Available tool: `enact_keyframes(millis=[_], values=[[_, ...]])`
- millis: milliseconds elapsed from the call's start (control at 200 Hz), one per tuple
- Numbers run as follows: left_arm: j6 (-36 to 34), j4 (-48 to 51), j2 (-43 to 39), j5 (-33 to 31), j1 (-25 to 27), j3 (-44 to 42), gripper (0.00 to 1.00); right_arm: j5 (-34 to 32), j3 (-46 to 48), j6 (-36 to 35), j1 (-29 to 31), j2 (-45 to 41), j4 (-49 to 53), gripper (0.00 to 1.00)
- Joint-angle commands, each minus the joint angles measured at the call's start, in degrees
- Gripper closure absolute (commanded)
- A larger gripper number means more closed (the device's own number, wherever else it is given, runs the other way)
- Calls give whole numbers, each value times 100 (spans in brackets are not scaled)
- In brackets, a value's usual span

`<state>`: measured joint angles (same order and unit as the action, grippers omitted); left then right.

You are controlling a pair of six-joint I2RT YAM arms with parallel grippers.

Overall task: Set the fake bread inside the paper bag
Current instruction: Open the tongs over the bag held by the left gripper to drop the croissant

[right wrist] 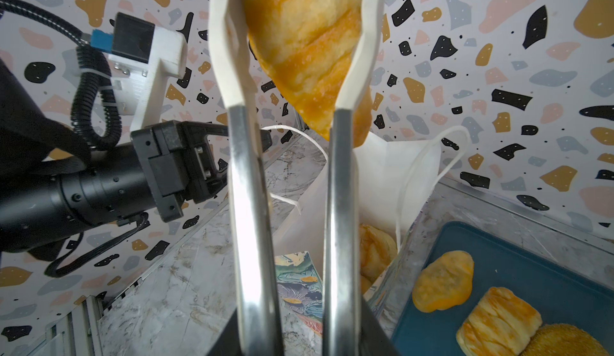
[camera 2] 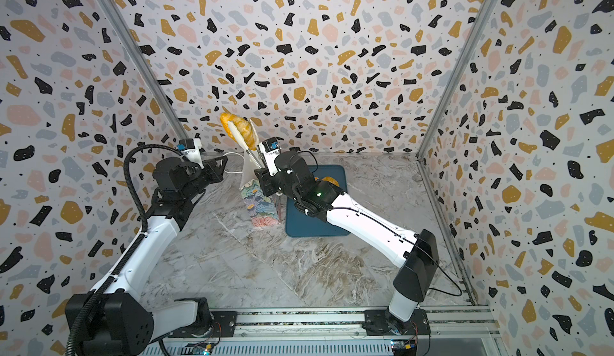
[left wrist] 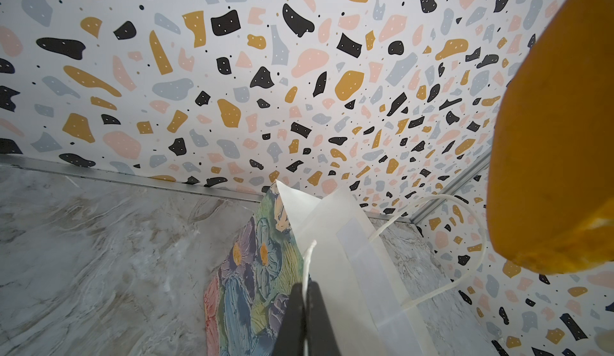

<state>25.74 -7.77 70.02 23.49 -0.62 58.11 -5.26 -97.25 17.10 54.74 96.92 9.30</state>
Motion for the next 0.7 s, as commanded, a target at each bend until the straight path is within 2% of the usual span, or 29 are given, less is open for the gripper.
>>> enact_keyframes(millis=[0, 225, 471, 696], values=[[-16, -249, -155, 60, -5, -53, 100, 62, -314, 100, 21, 8, -379, 84], [-9, -246, -163, 57, -4, -52, 100, 27, -85, 182, 26, 25, -384, 84], [-12, -242, -172, 45, -8, -46, 100, -330, 420, 324, 9, -196, -298, 78], [-22, -242, -174, 40, -7, -49, 100, -294, 865, 477, -16, -424, -312, 77]])
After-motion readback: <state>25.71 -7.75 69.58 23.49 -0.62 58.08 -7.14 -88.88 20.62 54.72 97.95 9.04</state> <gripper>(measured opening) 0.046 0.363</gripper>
